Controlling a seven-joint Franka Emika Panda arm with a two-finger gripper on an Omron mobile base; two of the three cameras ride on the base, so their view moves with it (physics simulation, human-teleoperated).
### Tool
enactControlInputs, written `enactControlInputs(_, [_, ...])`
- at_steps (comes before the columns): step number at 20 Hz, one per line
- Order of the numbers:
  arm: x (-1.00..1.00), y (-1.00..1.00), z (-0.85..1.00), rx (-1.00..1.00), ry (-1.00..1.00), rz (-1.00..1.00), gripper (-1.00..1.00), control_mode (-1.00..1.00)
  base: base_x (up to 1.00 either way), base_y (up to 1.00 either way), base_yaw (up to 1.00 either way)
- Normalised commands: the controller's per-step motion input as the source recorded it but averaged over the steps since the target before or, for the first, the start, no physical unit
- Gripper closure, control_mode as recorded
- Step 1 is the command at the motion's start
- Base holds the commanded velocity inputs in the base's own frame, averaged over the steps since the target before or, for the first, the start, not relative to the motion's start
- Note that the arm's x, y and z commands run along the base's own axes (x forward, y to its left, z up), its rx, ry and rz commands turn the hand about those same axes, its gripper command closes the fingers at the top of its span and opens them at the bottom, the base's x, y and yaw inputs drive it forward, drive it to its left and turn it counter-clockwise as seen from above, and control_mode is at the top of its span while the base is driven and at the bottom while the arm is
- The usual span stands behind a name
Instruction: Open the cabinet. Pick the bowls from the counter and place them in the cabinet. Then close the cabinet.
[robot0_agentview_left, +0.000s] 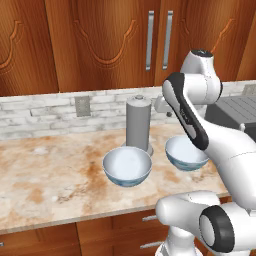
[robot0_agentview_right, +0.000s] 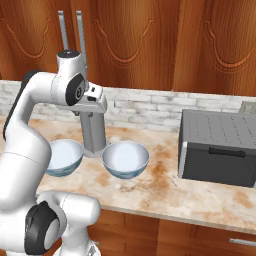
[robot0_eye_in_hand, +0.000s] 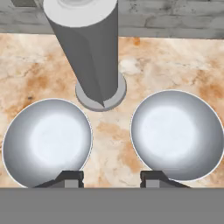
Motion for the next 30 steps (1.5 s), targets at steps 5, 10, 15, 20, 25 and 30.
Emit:
enactControlInputs(5, [-0.16,0.04,0.00,-0.02,-0.10,0.00,-1.00,-1.00,0.00,0.00,0.00])
enactControlInputs(10, [-0.39,0.05,0.32,-0.02,-0.24,0.00,-1.00,-1.00,0.00,0.00,0.00])
enactControlInputs(15, [-0.37,0.00,0.51,0.00,-0.23,0.00,-1.00,-1.00,0.00,0.00,0.00])
enactControlInputs(20, [-0.18,0.00,0.58,0.00,-0.18,0.00,-1.00,-1.00,0.00,0.00,0.00])
enactControlInputs(25, [-0.08,0.00,0.56,-0.02,-0.13,0.00,-1.00,-1.00,0.00,0.00,0.00])
enactControlInputs(30, [0.00,0.07,0.66,-0.12,-0.17,0.00,-1.00,-1.00,0.00,0.00,0.00])
